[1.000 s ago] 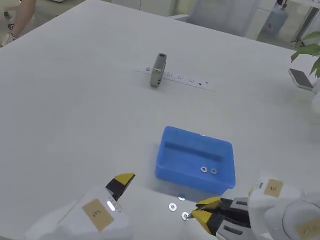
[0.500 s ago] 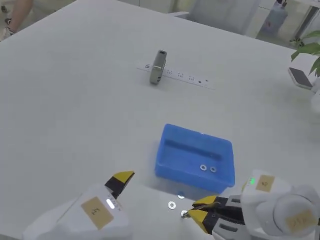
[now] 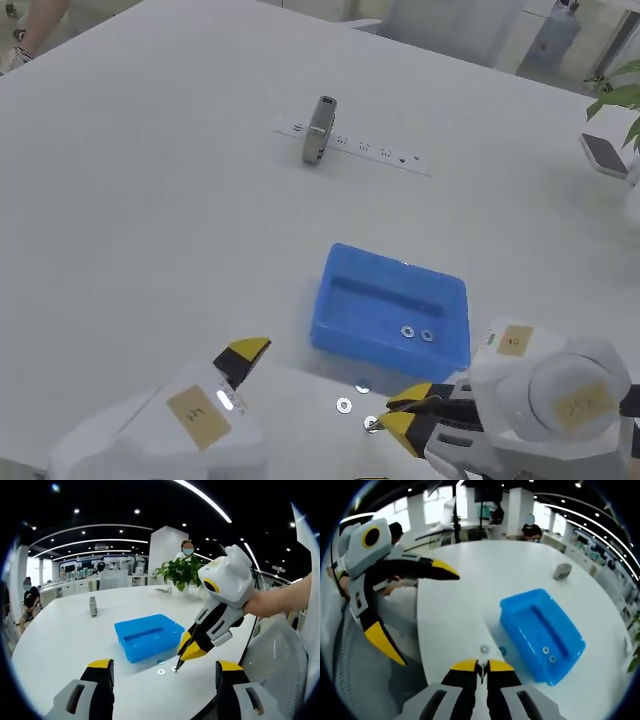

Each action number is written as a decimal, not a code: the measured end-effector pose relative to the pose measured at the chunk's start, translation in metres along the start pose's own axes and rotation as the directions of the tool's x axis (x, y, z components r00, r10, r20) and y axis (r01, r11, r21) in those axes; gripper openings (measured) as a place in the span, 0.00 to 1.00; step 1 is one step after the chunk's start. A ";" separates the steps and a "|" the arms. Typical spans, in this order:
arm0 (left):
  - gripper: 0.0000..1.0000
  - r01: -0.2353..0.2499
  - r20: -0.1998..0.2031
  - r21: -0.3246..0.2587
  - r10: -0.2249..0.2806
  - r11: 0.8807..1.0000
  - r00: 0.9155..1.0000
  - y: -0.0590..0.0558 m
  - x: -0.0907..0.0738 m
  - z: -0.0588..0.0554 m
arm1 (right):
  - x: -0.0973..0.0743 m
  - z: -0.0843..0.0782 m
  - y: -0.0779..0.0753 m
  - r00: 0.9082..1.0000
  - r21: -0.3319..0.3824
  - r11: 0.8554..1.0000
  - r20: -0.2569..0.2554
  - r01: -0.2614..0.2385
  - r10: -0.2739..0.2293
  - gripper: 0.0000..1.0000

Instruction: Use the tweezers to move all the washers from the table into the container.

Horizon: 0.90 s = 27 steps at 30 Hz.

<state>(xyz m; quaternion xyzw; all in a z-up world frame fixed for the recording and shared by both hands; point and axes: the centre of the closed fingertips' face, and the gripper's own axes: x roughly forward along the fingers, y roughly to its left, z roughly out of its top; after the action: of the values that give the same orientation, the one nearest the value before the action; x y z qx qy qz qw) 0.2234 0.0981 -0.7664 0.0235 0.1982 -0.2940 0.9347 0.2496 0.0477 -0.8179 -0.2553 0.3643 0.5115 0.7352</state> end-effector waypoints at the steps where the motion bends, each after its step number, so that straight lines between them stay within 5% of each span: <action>1: 0.85 -0.001 -0.001 0.001 0.001 1.000 1.000 0.000 0.000 0.000 | 0.002 -0.002 0.001 1.000 0.001 1.000 -0.020 -0.008 0.008 0.03; 27: 0.83 0.001 -0.014 0.011 -0.001 1.000 1.000 0.000 0.000 -0.002 | -0.003 0.006 -0.004 0.997 0.071 0.997 0.077 -0.006 0.000 0.03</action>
<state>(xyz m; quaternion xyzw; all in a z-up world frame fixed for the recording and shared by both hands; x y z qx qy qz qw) 0.2223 0.0983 -0.7685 0.0303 0.2029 -0.2955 0.9330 0.2539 0.0486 -0.8118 -0.2088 0.3542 0.5088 0.7564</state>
